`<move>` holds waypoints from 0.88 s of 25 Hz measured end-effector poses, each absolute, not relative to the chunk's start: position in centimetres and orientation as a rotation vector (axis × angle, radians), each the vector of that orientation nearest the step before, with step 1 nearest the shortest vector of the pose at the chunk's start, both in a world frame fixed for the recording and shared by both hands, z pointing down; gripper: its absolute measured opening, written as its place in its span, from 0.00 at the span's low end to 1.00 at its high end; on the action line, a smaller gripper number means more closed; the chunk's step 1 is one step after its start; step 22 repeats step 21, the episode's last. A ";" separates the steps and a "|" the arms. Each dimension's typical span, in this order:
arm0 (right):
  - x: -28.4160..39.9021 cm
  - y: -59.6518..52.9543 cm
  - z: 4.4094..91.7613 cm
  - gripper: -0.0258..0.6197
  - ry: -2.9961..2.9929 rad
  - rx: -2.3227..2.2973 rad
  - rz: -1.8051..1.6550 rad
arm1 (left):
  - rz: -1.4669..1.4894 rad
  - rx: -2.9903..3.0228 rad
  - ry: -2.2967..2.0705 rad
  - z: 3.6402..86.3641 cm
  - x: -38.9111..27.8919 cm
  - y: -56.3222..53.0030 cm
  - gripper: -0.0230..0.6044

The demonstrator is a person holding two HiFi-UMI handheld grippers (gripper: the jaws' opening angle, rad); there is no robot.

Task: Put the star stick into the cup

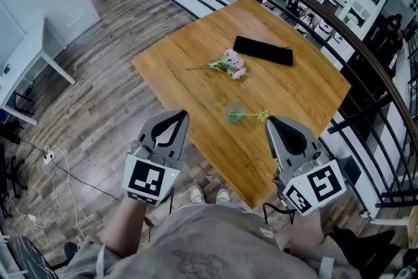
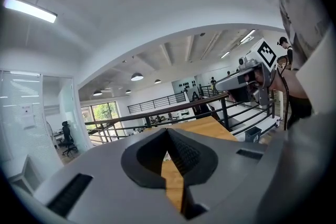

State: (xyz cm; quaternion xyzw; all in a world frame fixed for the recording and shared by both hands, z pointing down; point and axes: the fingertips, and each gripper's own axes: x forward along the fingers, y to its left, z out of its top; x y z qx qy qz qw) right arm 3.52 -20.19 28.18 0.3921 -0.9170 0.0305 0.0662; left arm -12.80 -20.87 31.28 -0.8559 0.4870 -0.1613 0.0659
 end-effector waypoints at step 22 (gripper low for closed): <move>3.2 -19.7 29.3 0.09 -2.753 1.124 0.121 | -0.471 -2.590 1.470 30.5 -11.8 -20.2 0.06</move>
